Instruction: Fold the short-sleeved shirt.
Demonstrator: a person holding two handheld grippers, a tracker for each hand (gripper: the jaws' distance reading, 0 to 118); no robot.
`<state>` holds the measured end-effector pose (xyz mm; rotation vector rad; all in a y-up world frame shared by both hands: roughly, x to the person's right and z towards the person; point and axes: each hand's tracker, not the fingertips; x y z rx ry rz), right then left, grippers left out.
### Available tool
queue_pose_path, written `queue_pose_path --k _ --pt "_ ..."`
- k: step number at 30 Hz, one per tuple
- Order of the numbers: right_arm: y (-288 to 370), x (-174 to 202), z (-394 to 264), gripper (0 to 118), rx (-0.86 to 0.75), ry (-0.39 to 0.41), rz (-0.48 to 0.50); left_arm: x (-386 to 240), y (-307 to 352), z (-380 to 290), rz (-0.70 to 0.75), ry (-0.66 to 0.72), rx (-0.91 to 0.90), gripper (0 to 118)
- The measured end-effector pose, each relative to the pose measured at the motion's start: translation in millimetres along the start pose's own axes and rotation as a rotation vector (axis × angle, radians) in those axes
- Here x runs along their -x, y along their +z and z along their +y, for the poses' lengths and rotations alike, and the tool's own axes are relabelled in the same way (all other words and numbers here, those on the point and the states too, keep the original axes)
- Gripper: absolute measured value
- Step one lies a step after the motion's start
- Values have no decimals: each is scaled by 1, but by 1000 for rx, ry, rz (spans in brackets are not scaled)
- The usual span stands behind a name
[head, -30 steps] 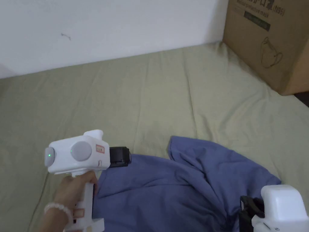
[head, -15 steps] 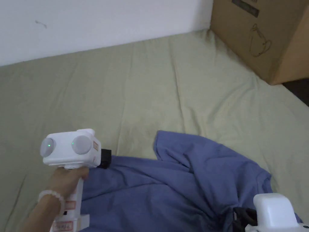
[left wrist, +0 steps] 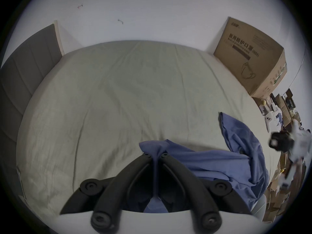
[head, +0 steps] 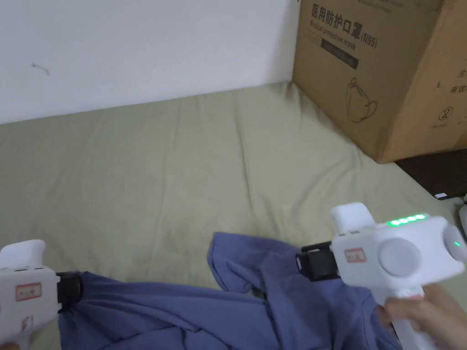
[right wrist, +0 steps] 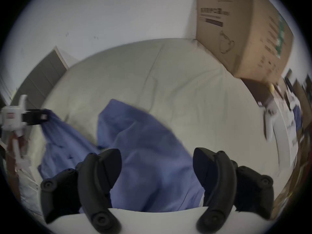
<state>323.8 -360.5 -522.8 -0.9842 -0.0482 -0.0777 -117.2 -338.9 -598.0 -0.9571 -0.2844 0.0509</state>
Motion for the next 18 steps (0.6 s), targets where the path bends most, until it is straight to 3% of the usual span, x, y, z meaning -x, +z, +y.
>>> queue_pose_path --k 3,4,6,7,9,10,11,12,13,14,18 --pt "-54 -6 25 88 148 16 -2 5 18 -6 -9 23 -18 1" --pt "-70 -7 28 75 203 3 -17 13 17 -7 -12 24 -17 1" --pt "-97 -11 24 69 303 3 -35 19 22 -11 -10 27 -25 1" --pt "-108 -13 18 57 311 -10 -42 22 23 -13 0 30 -34 1" --pt "-98 -12 16 57 265 -25 -30 25 20 -15 11 44 -38 1" --pt "-94 -7 19 54 271 13 -39 27 19 -17 10 44 -37 1" --pt "-94 -3 20 42 274 72 -48 28 18 -19 11 48 -34 1" --pt "-95 1 21 18 281 99 -65 23 17 -20 13 46 -31 1" --pt "-96 6 23 0 291 87 -105 23 18 -21 19 36 -29 1" --pt "-99 10 23 0 312 54 -103 24 21 -22 29 32 -34 1" --pt "-83 17 25 0 280 98 -140 30 38 -22 7 83 -57 1"
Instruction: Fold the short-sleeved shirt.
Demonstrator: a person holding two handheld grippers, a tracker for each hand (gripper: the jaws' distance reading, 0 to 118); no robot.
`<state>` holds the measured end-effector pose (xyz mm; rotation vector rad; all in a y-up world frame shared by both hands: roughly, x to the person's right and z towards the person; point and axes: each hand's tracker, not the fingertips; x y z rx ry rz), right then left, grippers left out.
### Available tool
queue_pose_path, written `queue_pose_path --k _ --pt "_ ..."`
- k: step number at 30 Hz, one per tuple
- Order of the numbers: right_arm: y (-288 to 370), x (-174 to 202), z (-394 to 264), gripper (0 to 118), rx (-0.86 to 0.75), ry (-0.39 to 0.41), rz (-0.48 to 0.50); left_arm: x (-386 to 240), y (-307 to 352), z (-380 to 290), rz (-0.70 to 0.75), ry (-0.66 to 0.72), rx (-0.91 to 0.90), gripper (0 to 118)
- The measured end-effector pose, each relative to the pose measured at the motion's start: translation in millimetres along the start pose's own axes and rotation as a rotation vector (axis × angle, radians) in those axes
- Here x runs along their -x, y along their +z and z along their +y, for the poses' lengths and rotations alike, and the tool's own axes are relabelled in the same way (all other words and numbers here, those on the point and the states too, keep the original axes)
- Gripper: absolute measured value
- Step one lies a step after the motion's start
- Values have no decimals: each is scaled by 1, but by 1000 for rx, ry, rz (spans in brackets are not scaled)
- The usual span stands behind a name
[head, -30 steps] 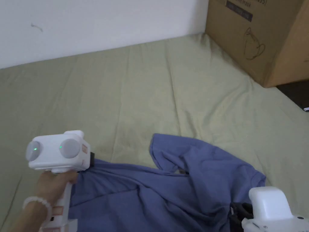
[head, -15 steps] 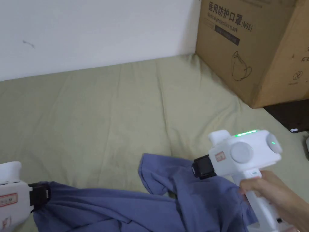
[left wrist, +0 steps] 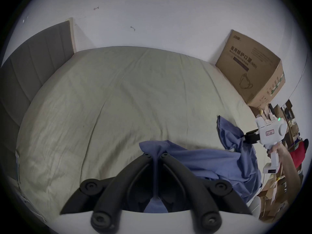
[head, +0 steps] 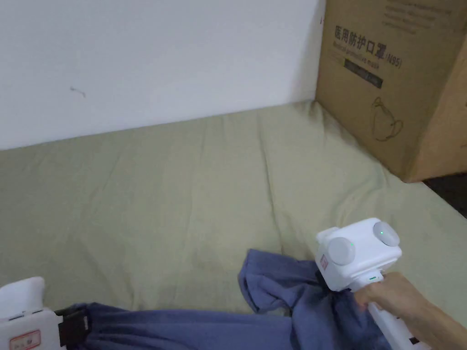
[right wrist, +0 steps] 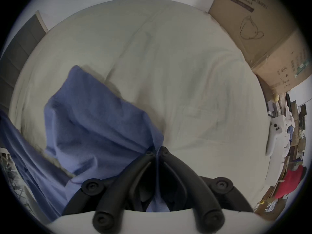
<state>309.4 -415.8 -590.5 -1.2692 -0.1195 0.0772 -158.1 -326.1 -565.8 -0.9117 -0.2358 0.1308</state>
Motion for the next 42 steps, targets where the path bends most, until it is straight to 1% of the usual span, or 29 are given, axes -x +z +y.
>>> queue_pose_path --k 1,2,4,7,8,9,10,14,16,17,21,22,24,27,31,32,35,38,40,42 --pt "11 -6 0 0 -9 -16 19 2 4 2 10 -4 -2 1" --pt "25 -14 2 0 -35 -57 59 0 11 4 40 -17 -7 1" --pt "61 -31 6 0 -102 -98 108 4 28 10 67 -67 -52 1" --pt "128 -57 8 0 -240 -164 108 11 60 22 105 -62 -117 1" --pt "151 -67 5 0 -283 -195 115 17 72 28 115 -50 -138 1" --pt "170 -76 1 0 -320 -210 143 22 83 32 125 -45 -162 1" --pt "192 -84 -6 0 -363 -222 183 23 96 36 137 -34 -195 1" --pt "262 -103 -32 0 -484 -263 235 31 140 49 131 -20 -262 1" --pt "287 -105 -42 0 -524 -305 297 30 161 54 113 -22 -300 1" --pt "297 -106 -46 0 -538 -305 310 29 170 57 111 -25 -324 1" --pt "329 -98 -45 0 -583 -284 272 16 199 76 109 -53 -371 1" --pt "336 -98 -41 0 -592 -283 271 11 206 83 110 -52 -382 1" --pt "347 -102 -25 0 -609 -309 282 7 216 100 109 -63 -413 1" --pt "369 -102 0 0 -644 -331 286 4 230 130 101 -43 -457 1" --pt "399 -108 48 0 -692 -368 332 -1 237 181 140 -47 -486 1" --pt "407 -108 61 0 -695 -389 335 -1 240 195 142 -53 -485 1" --pt "430 -107 101 0 -719 -417 323 -1 247 238 144 -46 -487 1" --pt "453 -105 138 0 -744 -404 310 -8 255 275 210 -63 -545 1" --pt "467 -105 159 0 -766 -392 302 -11 259 297 231 -82 -569 1" --pt "480 -103 176 0 -797 -403 285 -12 263 321 221 -72 -564 1"
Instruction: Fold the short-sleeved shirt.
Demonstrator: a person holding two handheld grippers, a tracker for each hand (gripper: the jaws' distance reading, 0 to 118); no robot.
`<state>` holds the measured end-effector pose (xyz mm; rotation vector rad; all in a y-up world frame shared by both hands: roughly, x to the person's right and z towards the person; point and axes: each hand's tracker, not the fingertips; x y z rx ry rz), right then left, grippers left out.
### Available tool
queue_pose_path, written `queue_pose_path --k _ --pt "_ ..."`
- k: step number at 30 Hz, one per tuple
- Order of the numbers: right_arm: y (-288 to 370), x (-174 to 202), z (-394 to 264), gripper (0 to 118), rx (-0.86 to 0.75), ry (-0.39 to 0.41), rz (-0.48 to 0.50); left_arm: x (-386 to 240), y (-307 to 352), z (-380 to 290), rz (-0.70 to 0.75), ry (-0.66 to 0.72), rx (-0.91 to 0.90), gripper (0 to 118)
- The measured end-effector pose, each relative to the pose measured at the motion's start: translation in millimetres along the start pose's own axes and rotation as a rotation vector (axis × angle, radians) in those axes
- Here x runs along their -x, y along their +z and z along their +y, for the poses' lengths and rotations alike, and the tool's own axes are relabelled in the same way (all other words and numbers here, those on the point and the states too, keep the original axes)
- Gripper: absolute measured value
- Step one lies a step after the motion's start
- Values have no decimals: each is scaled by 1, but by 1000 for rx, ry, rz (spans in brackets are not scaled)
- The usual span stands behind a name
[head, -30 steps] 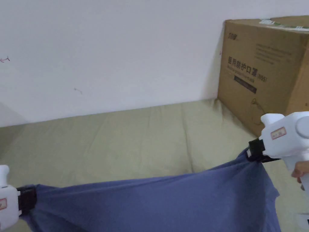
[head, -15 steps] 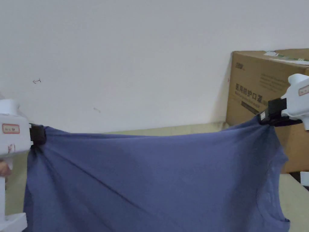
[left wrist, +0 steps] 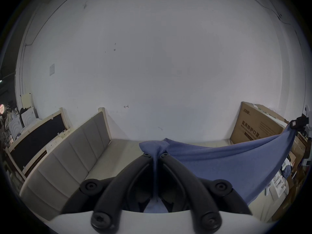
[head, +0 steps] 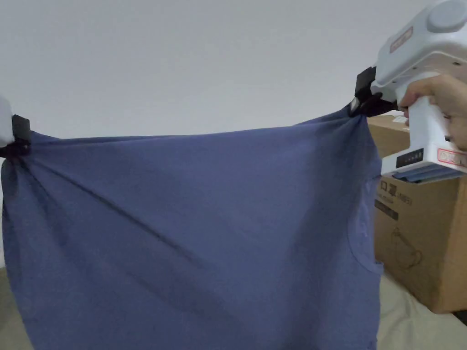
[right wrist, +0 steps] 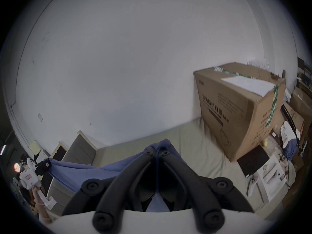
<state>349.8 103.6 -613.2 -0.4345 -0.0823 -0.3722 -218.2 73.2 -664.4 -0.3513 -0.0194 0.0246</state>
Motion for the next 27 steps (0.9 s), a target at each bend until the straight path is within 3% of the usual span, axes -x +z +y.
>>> queue_pose_path --k 4,7,9,13,19,22,24,27 --pt "-5 18 36 0 -23 -9 -16 3 -26 41 13 69 -27 1" --pt "1 34 57 0 -70 52 0 0 -41 59 59 18 -53 1" --pt "6 44 59 0 -89 80 -14 -5 -42 60 72 7 -79 1" --pt "-17 39 43 0 -56 58 -50 -7 -67 40 61 -6 -66 1" --pt "-106 2 -31 0 128 47 -77 -2 -141 -55 63 78 57 1" --pt "-169 -22 -80 0 238 15 -117 -6 -190 -119 93 24 170 1" --pt "-208 -33 -119 0 318 60 -149 -12 -214 -163 105 -6 263 1" --pt "-262 -51 -183 0 431 113 -221 -9 -248 -235 67 59 378 1"
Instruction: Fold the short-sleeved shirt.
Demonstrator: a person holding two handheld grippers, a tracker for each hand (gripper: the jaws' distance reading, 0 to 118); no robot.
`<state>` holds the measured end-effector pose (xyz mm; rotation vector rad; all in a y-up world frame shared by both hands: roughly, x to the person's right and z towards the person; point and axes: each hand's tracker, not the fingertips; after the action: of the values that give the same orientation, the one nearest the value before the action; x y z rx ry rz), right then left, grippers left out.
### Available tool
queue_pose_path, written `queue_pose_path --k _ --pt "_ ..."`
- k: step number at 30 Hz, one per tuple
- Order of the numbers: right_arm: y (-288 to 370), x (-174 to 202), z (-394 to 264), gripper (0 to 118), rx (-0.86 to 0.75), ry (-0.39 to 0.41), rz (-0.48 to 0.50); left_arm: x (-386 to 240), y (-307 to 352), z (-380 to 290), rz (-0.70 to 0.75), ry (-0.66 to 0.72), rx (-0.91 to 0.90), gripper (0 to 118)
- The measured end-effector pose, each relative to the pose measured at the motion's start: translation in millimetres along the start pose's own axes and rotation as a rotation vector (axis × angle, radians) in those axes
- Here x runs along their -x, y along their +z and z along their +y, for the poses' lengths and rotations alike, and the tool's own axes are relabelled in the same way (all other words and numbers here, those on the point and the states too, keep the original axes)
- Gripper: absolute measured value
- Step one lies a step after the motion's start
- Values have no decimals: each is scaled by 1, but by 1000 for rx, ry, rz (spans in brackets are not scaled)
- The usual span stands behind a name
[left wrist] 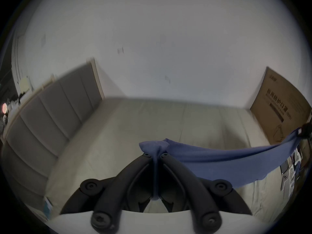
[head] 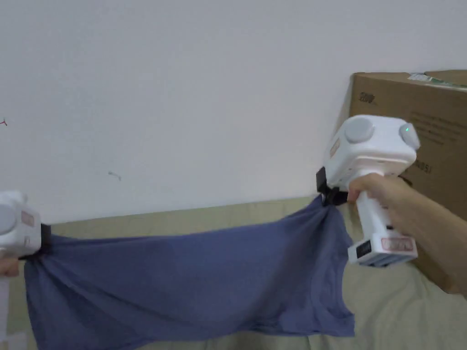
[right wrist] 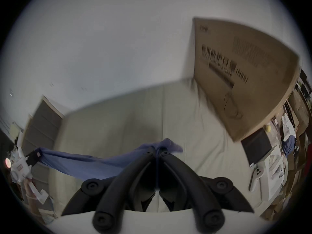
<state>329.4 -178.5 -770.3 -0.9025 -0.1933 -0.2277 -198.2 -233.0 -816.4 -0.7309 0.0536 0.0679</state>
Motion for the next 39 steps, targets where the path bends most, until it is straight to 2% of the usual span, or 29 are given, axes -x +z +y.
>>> queue_pose_path --k 3,4,6,7,11,13,14,15,17,18,20,22,24,27,29,33,36,39 --pt "-65 -5 -38 0 102 -43 27 3 -40 -51 35 39 91 1" --pt "-83 -5 -52 0 136 -16 -10 4 -52 -65 36 29 125 1" --pt "-119 -6 -79 0 212 94 -116 7 -68 -90 39 50 197 1" --pt "-131 -9 -93 0 242 108 -143 10 -74 -100 25 61 232 1" --pt "-149 -29 -126 0 286 8 -68 23 -72 -132 29 88 261 1" --pt "-137 -37 -135 0 264 -3 -48 28 -57 -139 3 71 252 1" --pt "-124 -39 -140 0 247 18 -29 29 -46 -142 -8 56 232 1" --pt "-111 -40 -145 0 226 50 -40 30 -31 -146 -31 38 206 1" --pt "-76 -46 -160 0 176 136 25 35 3 -154 -51 11 162 1" --pt "-56 -47 -171 0 158 150 26 37 20 -160 -56 -3 147 1" --pt "-16 -59 -199 0 102 137 51 43 63 -179 -49 -21 111 1" --pt "25 -61 -237 0 102 102 68 53 101 -199 -60 -28 108 1" --pt "55 -70 -275 0 116 103 90 62 142 -227 -92 -49 83 1" --pt "93 -77 -338 0 126 83 109 81 184 -274 -66 -99 96 1" --pt "109 -78 -381 0 161 67 99 95 191 -306 -36 -167 141 1" --pt "124 -81 -451 0 261 46 126 118 218 -360 -26 -160 181 1" --pt "135 -97 -481 0 265 -37 156 132 235 -382 -10 -160 194 1" --pt "143 -107 -494 0 257 -38 146 139 245 -401 -33 -139 218 1"
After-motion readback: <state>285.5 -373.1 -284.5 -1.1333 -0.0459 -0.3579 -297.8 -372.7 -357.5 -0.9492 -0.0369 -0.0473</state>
